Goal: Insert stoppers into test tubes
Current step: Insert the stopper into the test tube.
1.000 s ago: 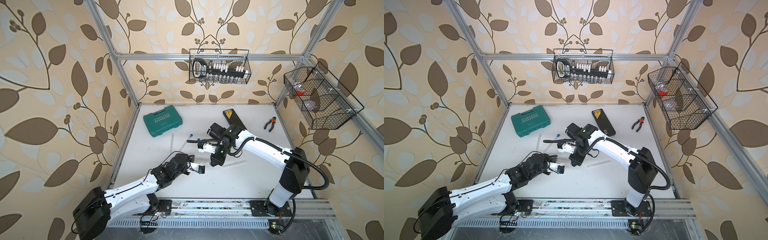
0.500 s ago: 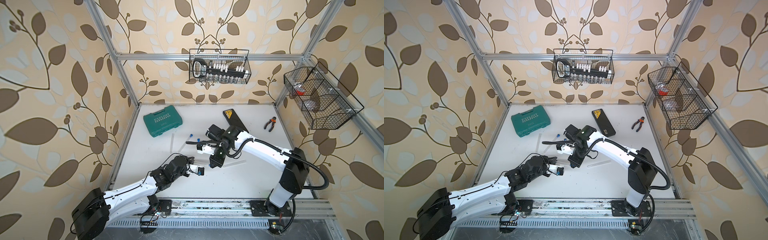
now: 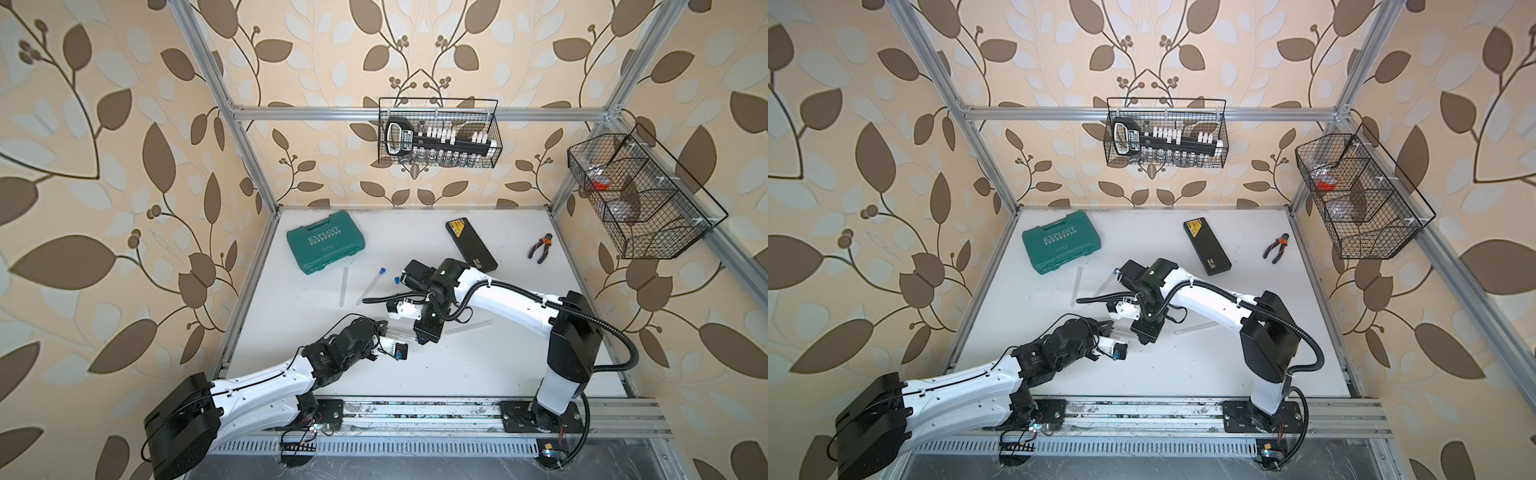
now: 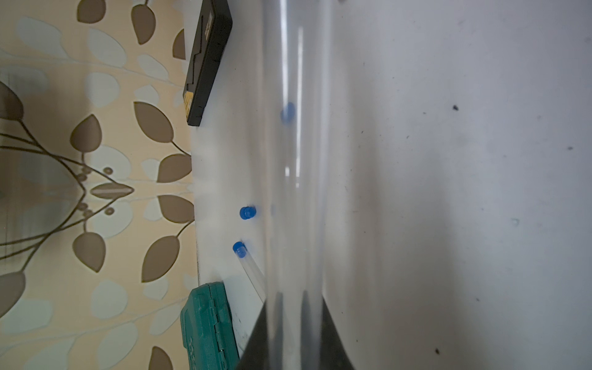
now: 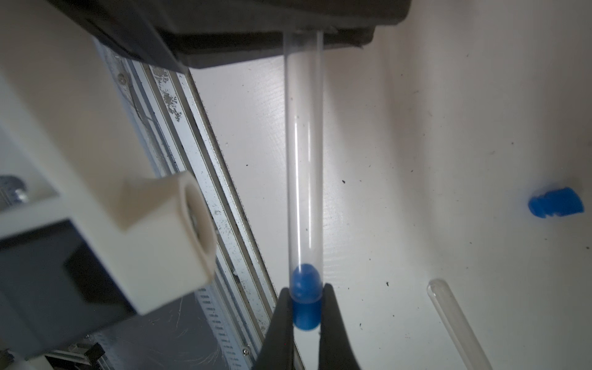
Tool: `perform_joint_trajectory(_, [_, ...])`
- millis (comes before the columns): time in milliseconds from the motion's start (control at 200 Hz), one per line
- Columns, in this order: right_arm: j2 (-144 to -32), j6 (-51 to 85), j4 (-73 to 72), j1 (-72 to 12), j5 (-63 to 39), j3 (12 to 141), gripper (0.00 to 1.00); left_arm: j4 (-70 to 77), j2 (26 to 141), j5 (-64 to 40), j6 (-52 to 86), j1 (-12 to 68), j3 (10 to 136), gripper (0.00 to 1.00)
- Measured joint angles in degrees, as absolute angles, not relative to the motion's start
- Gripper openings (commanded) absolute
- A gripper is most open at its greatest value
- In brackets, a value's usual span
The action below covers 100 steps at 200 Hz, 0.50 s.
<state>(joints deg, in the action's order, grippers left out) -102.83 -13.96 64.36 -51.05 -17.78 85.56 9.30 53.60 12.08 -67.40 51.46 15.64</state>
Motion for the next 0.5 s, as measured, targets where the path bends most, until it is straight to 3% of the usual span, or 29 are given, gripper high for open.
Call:
perform_joint_trajectory(145, [-102.80,-13.54,64.01,-50.94,-18.04,85.30,0.00,9.32,53.63,12.49,-67.51,51.62,15.64,0.00])
perform_joint_trajectory(205, [-102.50,-13.06,63.11,-50.81,-18.48,84.27,0.26,9.19,53.63,12.78,-68.20,51.86,15.64,0.00])
perform_joint_trajectory(300, [-101.43,-12.16,48.12,-50.43,-22.17,82.50,0.46,11.57,53.76,8.97,-70.28,54.96,15.79,0.00])
perform_joint_trajectory(400, [-96.79,-11.51,31.31,-48.69,-23.57,80.88,0.59,13.65,53.63,3.42,-72.31,59.35,16.05,0.00])
perform_joint_trajectory(500, [-87.44,-10.41,24.34,-44.69,-24.25,76.47,0.63,14.68,53.63,2.11,-73.36,59.55,16.10,0.00])
